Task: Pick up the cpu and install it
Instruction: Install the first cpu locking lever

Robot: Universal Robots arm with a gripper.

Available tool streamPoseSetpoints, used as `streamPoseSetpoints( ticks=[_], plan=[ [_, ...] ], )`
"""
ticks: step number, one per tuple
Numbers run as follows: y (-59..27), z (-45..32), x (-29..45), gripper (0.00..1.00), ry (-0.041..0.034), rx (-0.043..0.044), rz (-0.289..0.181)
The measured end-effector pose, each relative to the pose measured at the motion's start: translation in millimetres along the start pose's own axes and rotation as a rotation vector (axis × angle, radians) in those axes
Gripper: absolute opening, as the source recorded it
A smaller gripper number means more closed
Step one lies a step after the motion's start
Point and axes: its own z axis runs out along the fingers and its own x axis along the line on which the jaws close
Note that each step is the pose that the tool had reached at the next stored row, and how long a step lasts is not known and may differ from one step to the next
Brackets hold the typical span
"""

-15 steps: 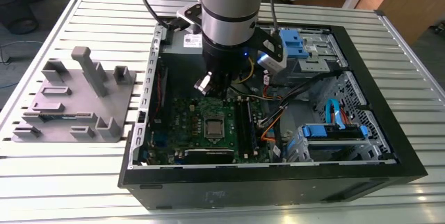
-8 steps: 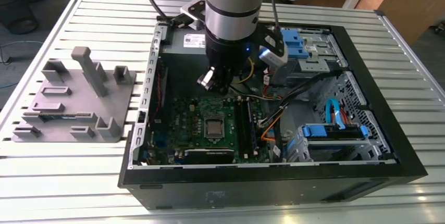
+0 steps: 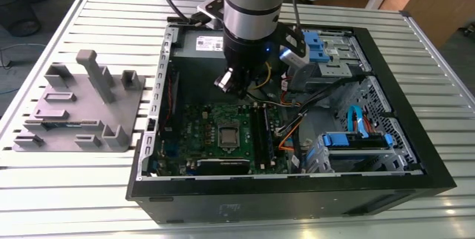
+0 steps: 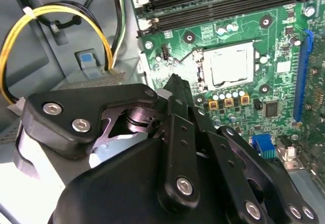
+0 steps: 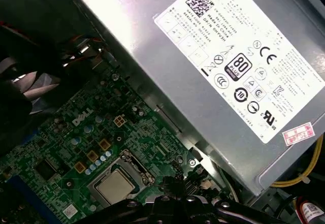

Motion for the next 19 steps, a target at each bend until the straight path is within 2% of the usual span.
streamPoseSetpoints(
  ticks=[9,17,19],
  plan=[
    [-0.6,3.9,-10.6,0.13,-0.0005,0.0008,0.013],
    [-0.8,9.1,-12.6,0.13,-0.0027,0.0058,0.088],
    [-0.6,9.4,-12.9,0.13,-0.0029,0.0059,0.091]
  ],
)
